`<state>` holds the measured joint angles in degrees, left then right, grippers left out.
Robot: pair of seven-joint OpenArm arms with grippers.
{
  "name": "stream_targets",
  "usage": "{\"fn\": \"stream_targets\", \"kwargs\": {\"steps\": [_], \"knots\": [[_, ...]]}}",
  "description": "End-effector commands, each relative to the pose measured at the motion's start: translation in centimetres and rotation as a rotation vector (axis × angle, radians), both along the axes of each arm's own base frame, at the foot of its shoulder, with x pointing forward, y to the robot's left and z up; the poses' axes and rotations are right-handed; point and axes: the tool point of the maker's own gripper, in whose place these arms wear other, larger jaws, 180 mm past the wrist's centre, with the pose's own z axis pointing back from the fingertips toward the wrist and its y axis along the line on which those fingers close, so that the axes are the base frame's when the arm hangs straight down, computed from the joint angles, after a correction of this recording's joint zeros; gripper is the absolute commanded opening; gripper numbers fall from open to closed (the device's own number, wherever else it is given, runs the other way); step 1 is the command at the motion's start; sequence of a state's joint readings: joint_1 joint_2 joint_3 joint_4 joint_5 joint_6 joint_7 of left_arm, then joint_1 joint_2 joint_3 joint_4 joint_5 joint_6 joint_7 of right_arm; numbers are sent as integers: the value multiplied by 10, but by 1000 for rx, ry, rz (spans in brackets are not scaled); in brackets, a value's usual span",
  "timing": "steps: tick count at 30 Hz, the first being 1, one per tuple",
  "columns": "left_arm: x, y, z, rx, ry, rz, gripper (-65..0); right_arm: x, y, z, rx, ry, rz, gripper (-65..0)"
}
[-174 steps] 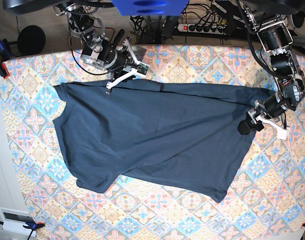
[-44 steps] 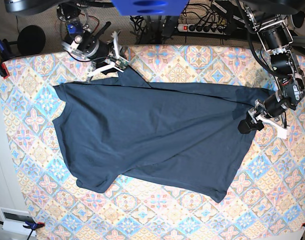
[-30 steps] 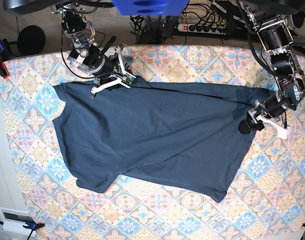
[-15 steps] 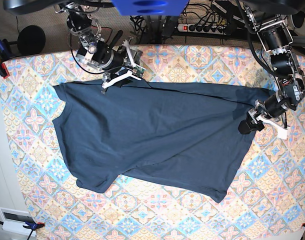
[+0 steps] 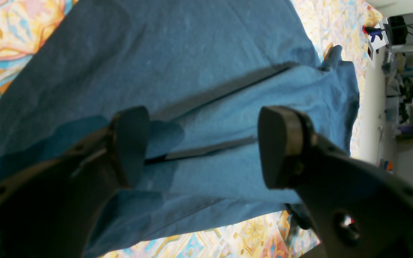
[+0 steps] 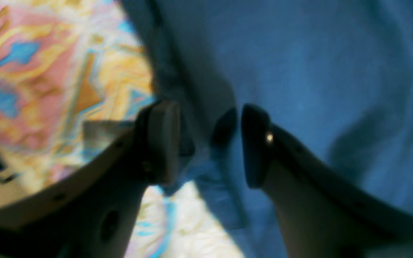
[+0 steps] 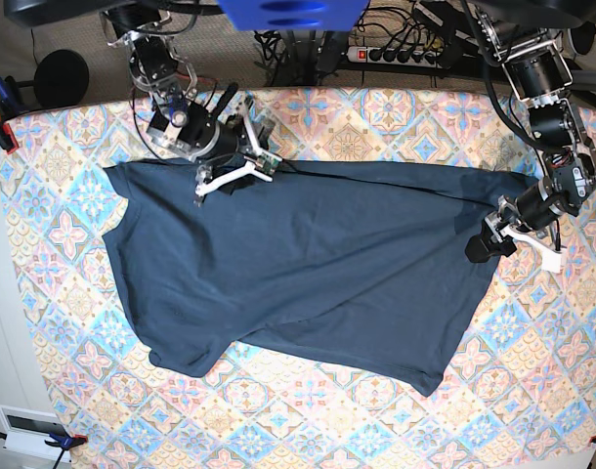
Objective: Layout the t-shirt on the table in an organized manner, then fold the t-shirt properly
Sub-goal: 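Regrasp the collar edge with the right gripper, adjusting its hold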
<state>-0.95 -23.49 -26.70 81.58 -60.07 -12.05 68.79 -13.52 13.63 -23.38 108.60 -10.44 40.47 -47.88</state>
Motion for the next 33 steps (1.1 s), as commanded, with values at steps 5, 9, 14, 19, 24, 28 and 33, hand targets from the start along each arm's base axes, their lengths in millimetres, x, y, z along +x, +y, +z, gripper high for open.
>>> {"fn": "stream_targets", "kwargs": {"steps": [5, 9, 14, 19, 24, 28, 33], "knots": [[9, 5, 16, 8, -53, 2, -184, 9, 3, 10, 26, -38, -1, -420], [9, 5, 17, 8, -53, 4, -184, 8, 3, 10, 25, -35, -1, -475], [9, 5, 17, 8, -54, 2, -184, 7, 2, 8, 22, -29, -5, -498], [9, 5, 17, 8, -54, 2, -184, 5, 5, 8, 28, -28, 3, -570], [9, 5, 17, 8, -54, 2, -184, 5, 4, 8, 24, -26, 1, -646], [9, 6, 17, 9, -55, 4, -184, -6, -3, 7, 25, -12, -21, -645], [9, 6, 18, 11, -55, 4, -184, -26, -44, 0, -1, 27, -146, -646]]}}
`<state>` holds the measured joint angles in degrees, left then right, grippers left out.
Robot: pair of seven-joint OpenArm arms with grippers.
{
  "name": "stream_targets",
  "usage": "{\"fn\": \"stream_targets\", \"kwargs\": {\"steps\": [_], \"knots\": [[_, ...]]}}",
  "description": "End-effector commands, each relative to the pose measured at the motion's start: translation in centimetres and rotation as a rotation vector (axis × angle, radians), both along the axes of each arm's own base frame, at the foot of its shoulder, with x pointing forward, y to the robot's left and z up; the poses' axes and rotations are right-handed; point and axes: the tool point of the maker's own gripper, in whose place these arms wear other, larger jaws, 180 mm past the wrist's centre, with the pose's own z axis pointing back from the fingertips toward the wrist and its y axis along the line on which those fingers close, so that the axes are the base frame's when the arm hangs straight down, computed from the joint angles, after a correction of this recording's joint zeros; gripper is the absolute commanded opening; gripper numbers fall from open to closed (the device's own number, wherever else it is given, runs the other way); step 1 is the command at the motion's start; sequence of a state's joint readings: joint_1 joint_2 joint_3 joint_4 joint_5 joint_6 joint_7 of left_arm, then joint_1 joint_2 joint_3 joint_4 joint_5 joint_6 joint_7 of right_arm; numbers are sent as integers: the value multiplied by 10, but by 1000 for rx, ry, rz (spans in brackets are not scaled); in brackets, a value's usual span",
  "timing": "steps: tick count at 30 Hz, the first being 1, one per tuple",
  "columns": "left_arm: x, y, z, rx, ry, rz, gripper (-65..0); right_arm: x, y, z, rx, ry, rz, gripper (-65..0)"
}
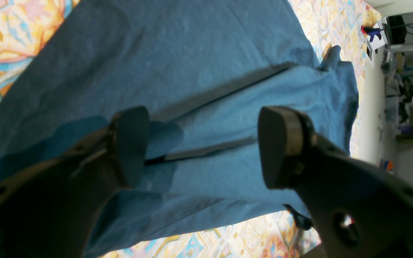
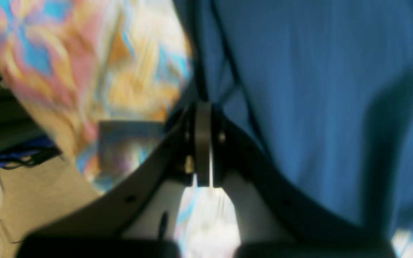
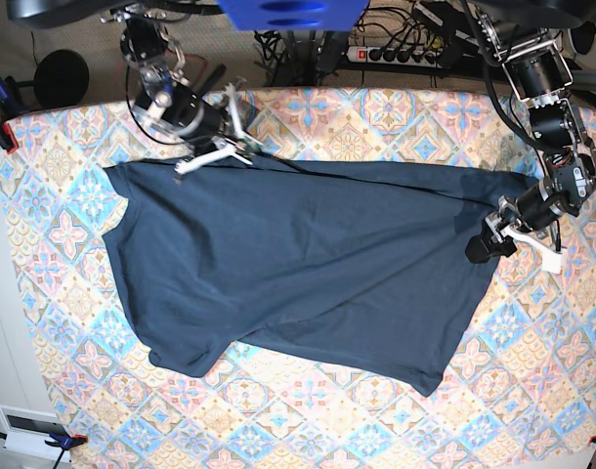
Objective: Layout the t-shirt on the table in an organized manner, then fold the t-shirt properly
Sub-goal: 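Regrasp the collar edge with the right gripper, adjusting its hold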
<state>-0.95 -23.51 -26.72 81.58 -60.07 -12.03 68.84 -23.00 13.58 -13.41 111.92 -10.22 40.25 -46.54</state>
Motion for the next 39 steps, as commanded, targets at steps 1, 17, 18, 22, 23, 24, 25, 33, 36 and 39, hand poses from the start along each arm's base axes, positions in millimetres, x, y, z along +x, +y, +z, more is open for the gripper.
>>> {"fn": "stream_targets", "kwargs": {"steps": [1, 17, 18, 22, 23, 24, 25, 33, 36, 39], "knots": [[9, 7, 18, 12, -56, 5, -184, 2, -8, 6, 9, -26, -24, -646], [8, 3, 15, 5, -50, 1, -184, -33, -34, 3, 69, -10, -115, -642], [8, 3, 15, 5, -50, 1, -184, -32, -24, 4, 83, -12, -88, -640], [8, 4, 16, 5, -51, 3, -184, -28, 4, 6, 112, -12, -17, -580], [8, 4, 16, 5, -51, 3, -184, -24, 8, 7, 108, -17, -5, -556], [8, 4, 15, 5, -51, 2, -184, -21, 11, 7, 102, -20, 4, -534], [8, 3, 15, 5, -50, 1, -184, -18, 13, 8, 99, -23, 14, -511], [7, 3, 14, 5, -47, 1, -184, 3, 32, 19, 129, -72, 36, -473], [7, 3, 14, 5, -47, 1, -184, 12, 32, 21, 108, -77, 26, -471], [7, 3, 15, 5, -49, 1, -184, 19, 31, 23, 99, -89, 25, -471]]}}
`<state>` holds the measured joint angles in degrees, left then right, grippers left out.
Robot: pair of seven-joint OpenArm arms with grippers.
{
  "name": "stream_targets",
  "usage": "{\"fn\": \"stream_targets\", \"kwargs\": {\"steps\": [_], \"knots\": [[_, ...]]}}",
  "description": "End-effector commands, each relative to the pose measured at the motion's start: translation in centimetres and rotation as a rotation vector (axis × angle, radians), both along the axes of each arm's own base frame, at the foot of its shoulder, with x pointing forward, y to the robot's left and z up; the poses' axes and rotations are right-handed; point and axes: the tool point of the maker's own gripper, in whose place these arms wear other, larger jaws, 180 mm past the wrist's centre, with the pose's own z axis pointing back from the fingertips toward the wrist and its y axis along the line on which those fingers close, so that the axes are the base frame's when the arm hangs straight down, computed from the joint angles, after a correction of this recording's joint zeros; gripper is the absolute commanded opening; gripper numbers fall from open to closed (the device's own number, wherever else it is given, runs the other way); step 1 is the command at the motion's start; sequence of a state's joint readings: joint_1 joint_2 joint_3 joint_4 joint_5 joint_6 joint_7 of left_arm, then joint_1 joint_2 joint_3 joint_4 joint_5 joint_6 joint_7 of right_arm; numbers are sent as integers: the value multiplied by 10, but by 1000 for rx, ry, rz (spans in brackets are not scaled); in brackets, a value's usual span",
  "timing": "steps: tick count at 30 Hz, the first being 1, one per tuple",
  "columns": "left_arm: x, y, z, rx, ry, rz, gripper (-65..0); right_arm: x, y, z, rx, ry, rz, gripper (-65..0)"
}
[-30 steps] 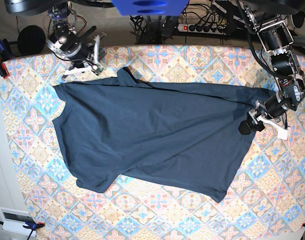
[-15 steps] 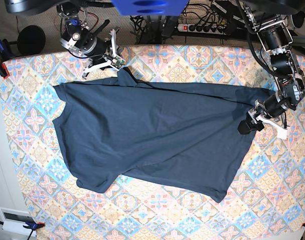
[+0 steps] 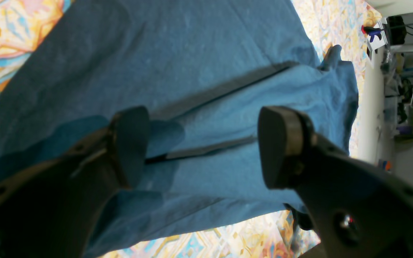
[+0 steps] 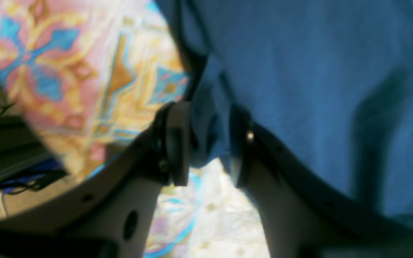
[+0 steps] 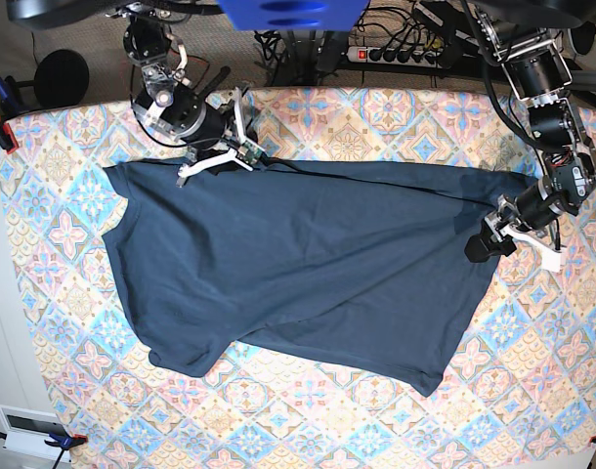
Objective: Layout the t-shirt on the table in an organized manner, then fold the t-shirt properly
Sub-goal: 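Regrasp the collar edge with the right gripper, adjusting its hold, then pull the collar edge with the right gripper away from the left gripper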
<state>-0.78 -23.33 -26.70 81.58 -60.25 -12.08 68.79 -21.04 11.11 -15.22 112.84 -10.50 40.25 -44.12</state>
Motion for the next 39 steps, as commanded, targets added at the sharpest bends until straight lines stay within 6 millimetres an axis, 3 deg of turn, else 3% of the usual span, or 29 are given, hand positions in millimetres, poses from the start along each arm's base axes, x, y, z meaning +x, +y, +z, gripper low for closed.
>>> {"fn": "stream_targets", "kwargs": {"steps": [1, 6, 19, 22, 26, 28, 31, 32, 35, 39], "knots": [[8, 5, 16, 10, -49, 1, -184, 6, 1, 8, 15, -29, -1, -471], [10, 5, 17, 10, -54, 1, -184, 18, 0, 12, 12, -54, -2, -470], [10, 5, 18, 10, -57, 4, -184, 8, -5, -16, -3, 31, -11, -471], [10, 5, 18, 10, -57, 4, -184, 5, 4, -23, 0, 51, 17, -473], [10, 5, 18, 10, -57, 4, -184, 17, 10, -18, 3, 23, 37, -479], [10, 6, 18, 10, -58, 5, -184, 17, 13, -16, 6, 19, 43, -522], [10, 6, 18, 10, -58, 5, -184, 21, 11, -9, 11, -2, 37, -650], [10, 6, 18, 10, -58, 5, -184, 24, 10, -3, 13, -20, 31, -650], [10, 6, 18, 10, -58, 5, -184, 36, -9, 16, 7, -84, -29, -638], [10, 6, 18, 10, -58, 5, -184, 21, -53, 11, -19, -62, -149, -643]]}}
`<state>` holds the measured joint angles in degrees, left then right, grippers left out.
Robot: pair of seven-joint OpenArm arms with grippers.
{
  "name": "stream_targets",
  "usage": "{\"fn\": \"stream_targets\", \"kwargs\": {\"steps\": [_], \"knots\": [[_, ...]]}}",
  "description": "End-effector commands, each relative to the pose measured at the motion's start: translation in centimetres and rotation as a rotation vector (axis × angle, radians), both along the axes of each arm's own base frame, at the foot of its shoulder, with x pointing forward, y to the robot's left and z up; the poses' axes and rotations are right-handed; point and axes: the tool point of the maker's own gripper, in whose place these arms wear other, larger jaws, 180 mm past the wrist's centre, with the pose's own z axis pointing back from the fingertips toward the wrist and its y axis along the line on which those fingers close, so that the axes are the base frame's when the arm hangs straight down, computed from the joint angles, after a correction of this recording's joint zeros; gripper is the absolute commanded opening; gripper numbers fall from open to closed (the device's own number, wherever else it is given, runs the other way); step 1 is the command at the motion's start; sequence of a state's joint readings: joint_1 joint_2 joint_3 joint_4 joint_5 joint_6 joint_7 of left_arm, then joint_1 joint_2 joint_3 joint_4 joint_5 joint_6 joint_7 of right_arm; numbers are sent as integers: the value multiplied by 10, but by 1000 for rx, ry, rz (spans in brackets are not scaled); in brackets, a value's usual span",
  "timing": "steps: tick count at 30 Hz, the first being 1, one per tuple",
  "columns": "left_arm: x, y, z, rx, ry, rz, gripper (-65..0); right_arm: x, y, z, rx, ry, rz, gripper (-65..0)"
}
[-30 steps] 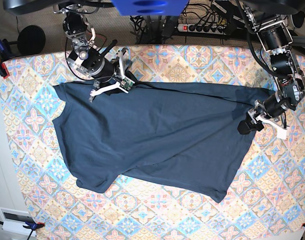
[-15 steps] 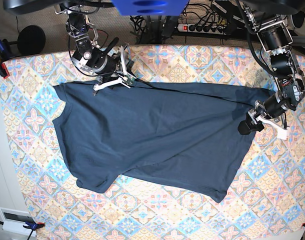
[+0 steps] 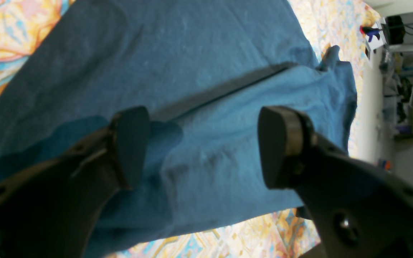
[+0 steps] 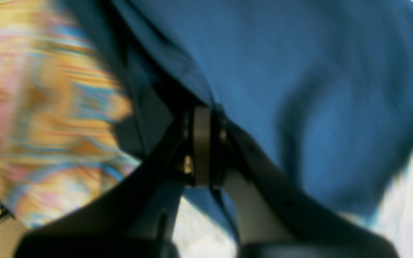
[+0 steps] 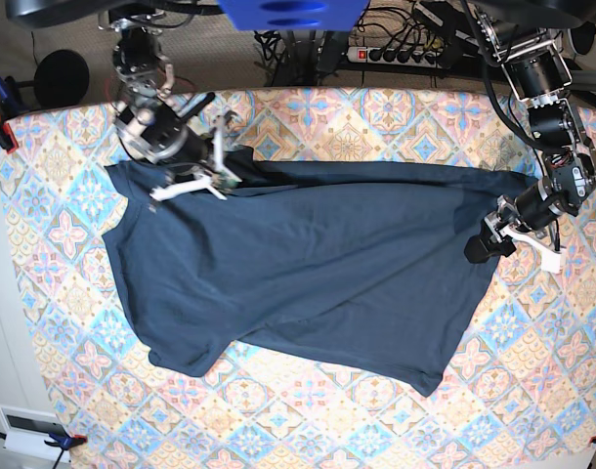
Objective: Layout the t-shirt on the table in an organized manner, then fold the t-shirt properly
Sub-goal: 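Pull the collar edge with the right gripper away from the left gripper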
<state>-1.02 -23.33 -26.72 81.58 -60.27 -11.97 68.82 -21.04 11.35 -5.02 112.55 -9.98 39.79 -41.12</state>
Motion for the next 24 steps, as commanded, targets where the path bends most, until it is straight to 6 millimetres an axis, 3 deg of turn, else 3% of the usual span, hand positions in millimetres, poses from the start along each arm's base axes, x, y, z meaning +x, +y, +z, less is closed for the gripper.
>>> {"fn": "stream_targets", "kwargs": {"steps": [1, 7, 14, 18, 24], "knots": [[9, 6, 17, 11, -55, 4, -184, -10, -13, -2, -1, 9, -28, -643], [9, 6, 17, 14, -54, 5, -184, -33, -89, 1, -49, -3, -222, -643], [17, 13, 23, 24, -105, 52, -184, -40, -184, 36, -83, -100, -502, -643], [16, 13, 21, 24, -101, 53, -184, -44, -217, 65, 18, -193, -639, -643], [23, 8, 22, 2, -141, 89, -184, -70, -262, 82, -7, -200, -805, -643]]}}
